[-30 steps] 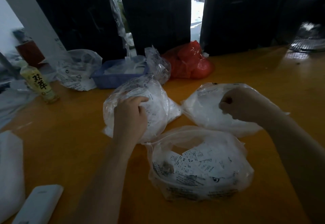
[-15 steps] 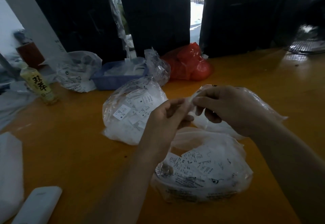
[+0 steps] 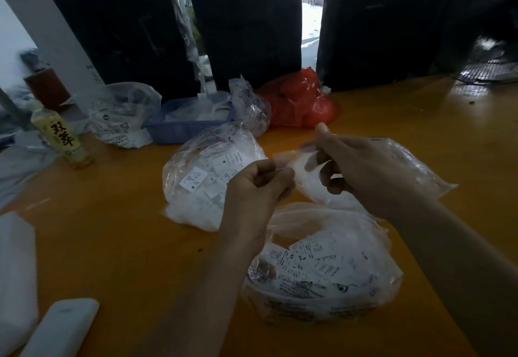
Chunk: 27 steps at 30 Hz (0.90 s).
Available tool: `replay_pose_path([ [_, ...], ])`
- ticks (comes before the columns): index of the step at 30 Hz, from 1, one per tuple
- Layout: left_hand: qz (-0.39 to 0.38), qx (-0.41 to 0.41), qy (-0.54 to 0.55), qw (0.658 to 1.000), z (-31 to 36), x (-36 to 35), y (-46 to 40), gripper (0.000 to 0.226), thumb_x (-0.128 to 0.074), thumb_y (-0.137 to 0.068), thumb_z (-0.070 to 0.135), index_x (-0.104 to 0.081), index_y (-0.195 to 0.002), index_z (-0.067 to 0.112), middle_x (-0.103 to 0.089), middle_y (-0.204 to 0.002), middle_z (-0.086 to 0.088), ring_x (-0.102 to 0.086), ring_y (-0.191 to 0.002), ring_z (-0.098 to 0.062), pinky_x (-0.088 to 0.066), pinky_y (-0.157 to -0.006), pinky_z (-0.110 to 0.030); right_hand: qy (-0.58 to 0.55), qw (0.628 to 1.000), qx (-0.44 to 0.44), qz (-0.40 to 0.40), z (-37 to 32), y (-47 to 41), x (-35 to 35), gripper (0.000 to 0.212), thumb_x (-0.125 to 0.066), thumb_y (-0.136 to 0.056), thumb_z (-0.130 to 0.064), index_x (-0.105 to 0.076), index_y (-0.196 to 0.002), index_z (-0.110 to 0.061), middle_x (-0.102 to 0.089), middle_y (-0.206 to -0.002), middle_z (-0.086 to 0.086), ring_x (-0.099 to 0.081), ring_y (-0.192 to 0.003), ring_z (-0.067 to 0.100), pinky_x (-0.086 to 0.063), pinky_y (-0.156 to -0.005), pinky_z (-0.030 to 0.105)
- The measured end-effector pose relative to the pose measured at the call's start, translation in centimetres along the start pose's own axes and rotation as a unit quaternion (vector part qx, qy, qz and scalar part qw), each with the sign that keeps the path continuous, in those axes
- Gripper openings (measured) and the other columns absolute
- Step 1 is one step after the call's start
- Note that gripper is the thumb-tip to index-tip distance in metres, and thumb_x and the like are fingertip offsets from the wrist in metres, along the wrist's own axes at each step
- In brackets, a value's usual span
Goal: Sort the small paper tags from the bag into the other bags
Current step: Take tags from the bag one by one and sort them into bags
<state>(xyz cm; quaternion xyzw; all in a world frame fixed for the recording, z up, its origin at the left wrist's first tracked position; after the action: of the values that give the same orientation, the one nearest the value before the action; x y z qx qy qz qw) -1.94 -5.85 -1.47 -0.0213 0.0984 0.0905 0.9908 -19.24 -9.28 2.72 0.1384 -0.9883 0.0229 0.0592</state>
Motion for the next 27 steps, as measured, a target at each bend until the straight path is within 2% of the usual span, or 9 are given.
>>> replay_pose_path([
  [3,0.023,-0.053,-0.072,0.996,0.1,0.3,0.1,0.014,-0.081,-0.089,0.015,-0.077,-0.099,0.024,-0.079,-0.092,0.004,-0.077,-0.090,-0.014,-0.061,-0.077,-0.023,0.074,0.997,0.018,-0.021,0.2,0.1,-0.1,0.050,-0.060,-0.081,-0.068,-0.071,-0.104,-0.025,-0.075,-0.088,-0.006,-0.066,-0.065,0.011,-0.054,-0.057,0.022],
  [7,0.033,-0.060,-0.090,0.994,0.2,0.5,0.0,0.015,-0.080,-0.089,0.016,-0.078,-0.089,0.031,-0.079,-0.090,0.004,-0.077,-0.087,-0.013,-0.061,-0.073,-0.021,0.184,0.980,0.073,0.020,1.0,-0.5,0.2,0.013,-0.070,-0.093,-0.035,-0.071,-0.088,-0.024,-0.073,-0.079,-0.011,-0.064,-0.062,0.005,-0.051,-0.062,0.026],
  [10,-0.006,-0.027,-0.067,0.997,0.4,0.5,0.0,0.009,-0.079,-0.092,0.024,-0.078,-0.096,0.032,-0.079,-0.095,0.003,-0.077,-0.090,-0.013,-0.058,-0.069,-0.019,0.214,0.971,0.099,0.035,1.2,-0.9,0.3,0.014,-0.069,-0.094,-0.034,-0.072,-0.082,-0.029,-0.073,-0.077,-0.015,-0.065,-0.061,0.004,-0.049,-0.058,0.025],
  [13,-0.047,0.002,-0.056,0.997,0.5,0.6,0.0,0.017,-0.080,-0.090,0.036,-0.077,-0.105,0.029,-0.080,-0.103,0.003,-0.077,-0.095,-0.013,-0.057,-0.065,-0.020,0.290,0.949,0.122,0.016,1.4,-1.0,0.1,0.020,-0.066,-0.092,-0.045,-0.071,-0.077,-0.032,-0.072,-0.073,-0.009,-0.068,-0.063,0.011,-0.060,-0.061,0.035],
  [19,0.008,0.065,0.096,0.993,0.8,1.1,-0.4,0.011,-0.075,-0.089,-0.001,-0.075,-0.094,0.008,-0.080,-0.094,-0.009,-0.079,-0.086,-0.017,-0.055,-0.057,-0.015,0.357,0.932,0.054,-0.038,1.6,-1.1,0.0,0.037,-0.050,-0.101,-0.048,-0.071,-0.080,-0.027,-0.072,-0.072,-0.015,-0.066,-0.059,0.005,-0.052,-0.061,0.022],
  [21,0.013,0.082,0.155,0.984,0.9,1.2,-0.6,0.011,-0.071,-0.090,-0.008,-0.071,-0.093,0.002,-0.080,-0.098,-0.016,-0.079,-0.089,-0.023,-0.058,-0.058,-0.015,0.446,0.887,0.012,-0.117,2.3,-0.9,-0.5,0.028,-0.055,-0.102,-0.043,-0.073,-0.088,-0.025,-0.073,-0.077,-0.010,-0.066,-0.063,0.005,-0.052,-0.063,0.020],
  [23,0.013,0.096,0.185,0.978,0.8,1.4,-0.7,0.011,-0.066,-0.091,-0.010,-0.068,-0.093,0.001,-0.079,-0.103,-0.020,-0.079,-0.094,-0.029,-0.060,-0.061,-0.017,0.553,0.803,-0.008,-0.223,3.4,-0.3,-1.7,0.019,-0.064,-0.098,-0.039,-0.072,-0.108,-0.026,-0.073,-0.100,-0.008,-0.064,-0.082,0.007,-0.051,-0.075,0.022],
  [24,0.014,0.100,0.192,0.976,0.6,1.4,-0.8,0.012,-0.065,-0.092,-0.011,-0.067,-0.092,0.001,-0.078,-0.103,-0.021,-0.079,-0.095,-0.030,-0.060,-0.062,-0.018,0.592,0.763,-0.016,-0.257,4.1,0.1,-2.3,0.026,-0.068,-0.095,-0.040,-0.070,-0.116,-0.027,-0.070,-0.109,-0.006,-0.062,-0.092,0.011,-0.048,-0.080,0.025],
  [27,0.014,0.100,0.202,0.974,0.4,1.3,-0.9,0.014,-0.071,-0.085,-0.009,-0.067,-0.094,0.001,-0.078,-0.098,-0.020,-0.078,-0.095,-0.032,-0.061,-0.066,-0.021,0.649,0.710,-0.024,-0.271,5.1,0.4,-3.2,0.038,-0.074,-0.089,-0.043,-0.070,-0.120,-0.022,-0.067,-0.114,0.000,-0.059,-0.106,0.021,-0.049,-0.086,0.032],
])
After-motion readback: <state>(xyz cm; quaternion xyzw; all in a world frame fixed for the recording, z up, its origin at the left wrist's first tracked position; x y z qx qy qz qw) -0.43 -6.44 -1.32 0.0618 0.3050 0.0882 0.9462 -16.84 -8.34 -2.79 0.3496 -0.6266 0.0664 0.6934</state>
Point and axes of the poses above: each hand's wrist, its own y-axis away from the middle knuckle, its own x-axis out of the back of the hand, z = x × y, the point moved 2 cm from there along -y, towards the middle knuckle
